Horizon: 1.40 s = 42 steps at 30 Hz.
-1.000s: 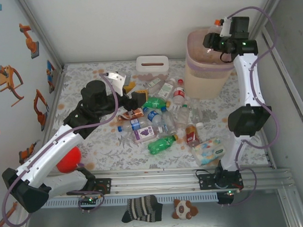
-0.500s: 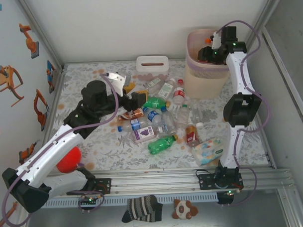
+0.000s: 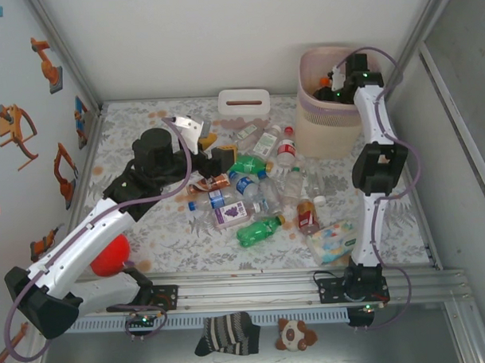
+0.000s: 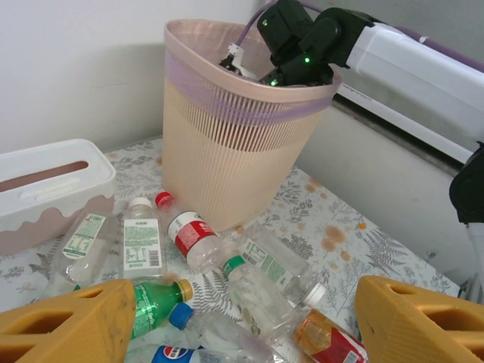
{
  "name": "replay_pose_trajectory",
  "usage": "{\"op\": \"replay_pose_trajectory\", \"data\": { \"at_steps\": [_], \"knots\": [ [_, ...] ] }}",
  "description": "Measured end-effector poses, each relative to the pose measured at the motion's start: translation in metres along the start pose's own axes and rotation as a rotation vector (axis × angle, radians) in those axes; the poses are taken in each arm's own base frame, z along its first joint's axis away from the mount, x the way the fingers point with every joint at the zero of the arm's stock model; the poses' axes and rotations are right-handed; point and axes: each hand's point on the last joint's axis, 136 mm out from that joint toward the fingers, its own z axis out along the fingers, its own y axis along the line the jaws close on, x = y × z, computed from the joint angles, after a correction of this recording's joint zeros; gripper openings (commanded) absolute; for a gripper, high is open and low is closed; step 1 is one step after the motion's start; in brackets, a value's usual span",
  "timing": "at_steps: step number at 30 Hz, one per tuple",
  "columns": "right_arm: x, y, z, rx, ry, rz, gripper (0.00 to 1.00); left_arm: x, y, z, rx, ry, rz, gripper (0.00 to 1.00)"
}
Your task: Put the plastic bottles in the bin
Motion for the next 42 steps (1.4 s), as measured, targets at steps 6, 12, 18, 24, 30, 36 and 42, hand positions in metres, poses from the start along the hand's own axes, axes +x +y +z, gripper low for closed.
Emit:
{"op": "replay_pose_trajectory", "data": {
  "at_steps": [6, 12, 18, 24, 30, 36, 42],
  "knots": [
    [0.006, -0.004, 0.008, 0.0, 0.028, 0.016, 0.75, 0.006, 0.003, 0.004, -0.011, 0.021, -0.001, 0.76],
    [-0.002, 0.001, 0.0, -0.007, -0.002, 0.015, 0.78, 0.017, 0.01, 0.01, -0.035, 0.066, -0.004, 0.76],
    [-0.01, 0.01, -0.018, -0.011, -0.04, 0.006, 0.78, 0.024, 0.015, 0.01, -0.067, 0.098, 0.001, 0.76],
    [-0.024, 0.031, -0.062, -0.019, -0.125, -0.031, 0.78, 0.03, 0.024, 0.008, -0.117, 0.135, 0.02, 0.76],
    [-0.036, 0.057, -0.119, -0.031, -0.233, -0.076, 0.78, 0.049, 0.038, 0.008, -0.185, 0.225, 0.046, 0.76],
    [-0.035, 0.076, -0.163, -0.04, -0.309, -0.106, 0.77, 0.069, 0.051, 0.008, -0.245, 0.343, 0.083, 0.76],
    [-0.02, 0.087, -0.189, -0.046, -0.339, -0.102, 0.77, 0.094, 0.062, 0.005, -0.278, 0.47, 0.13, 0.75]
  ]
}}
